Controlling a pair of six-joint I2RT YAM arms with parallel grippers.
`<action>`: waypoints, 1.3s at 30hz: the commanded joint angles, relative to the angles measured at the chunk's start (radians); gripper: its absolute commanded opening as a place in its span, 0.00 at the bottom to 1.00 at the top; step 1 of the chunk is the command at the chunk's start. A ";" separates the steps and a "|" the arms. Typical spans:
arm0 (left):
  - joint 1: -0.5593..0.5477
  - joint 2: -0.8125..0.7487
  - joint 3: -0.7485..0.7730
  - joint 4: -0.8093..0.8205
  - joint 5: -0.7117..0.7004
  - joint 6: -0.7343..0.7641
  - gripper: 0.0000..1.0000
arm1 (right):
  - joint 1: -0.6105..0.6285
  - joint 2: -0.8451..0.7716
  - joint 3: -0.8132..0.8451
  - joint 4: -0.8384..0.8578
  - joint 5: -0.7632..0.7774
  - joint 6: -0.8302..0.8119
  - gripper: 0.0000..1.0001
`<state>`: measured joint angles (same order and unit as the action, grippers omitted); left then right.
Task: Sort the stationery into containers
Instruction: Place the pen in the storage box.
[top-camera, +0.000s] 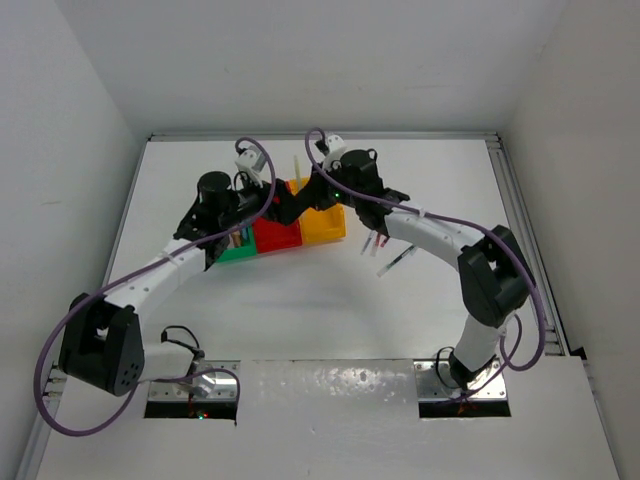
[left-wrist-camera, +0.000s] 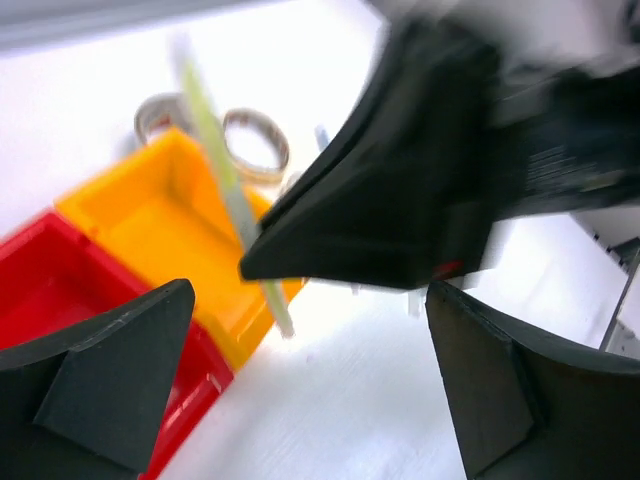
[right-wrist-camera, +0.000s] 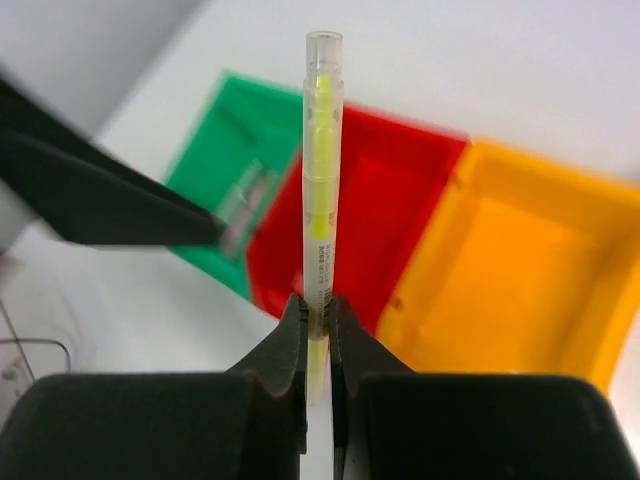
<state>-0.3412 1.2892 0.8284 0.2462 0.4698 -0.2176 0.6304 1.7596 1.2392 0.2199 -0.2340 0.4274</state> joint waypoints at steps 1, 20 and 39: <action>0.001 -0.082 0.015 0.137 0.009 0.020 1.00 | -0.026 0.055 0.060 -0.248 0.063 0.025 0.00; 0.136 -0.189 -0.049 -0.025 -0.198 0.058 1.00 | -0.055 0.334 0.341 -0.462 0.266 0.016 0.00; 0.156 -0.197 -0.074 -0.010 -0.232 0.066 1.00 | -0.058 0.437 0.442 -0.507 0.306 -0.016 0.00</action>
<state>-0.1989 1.1255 0.7609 0.1917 0.2527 -0.1612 0.5724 2.2005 1.6741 -0.2821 0.0494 0.4252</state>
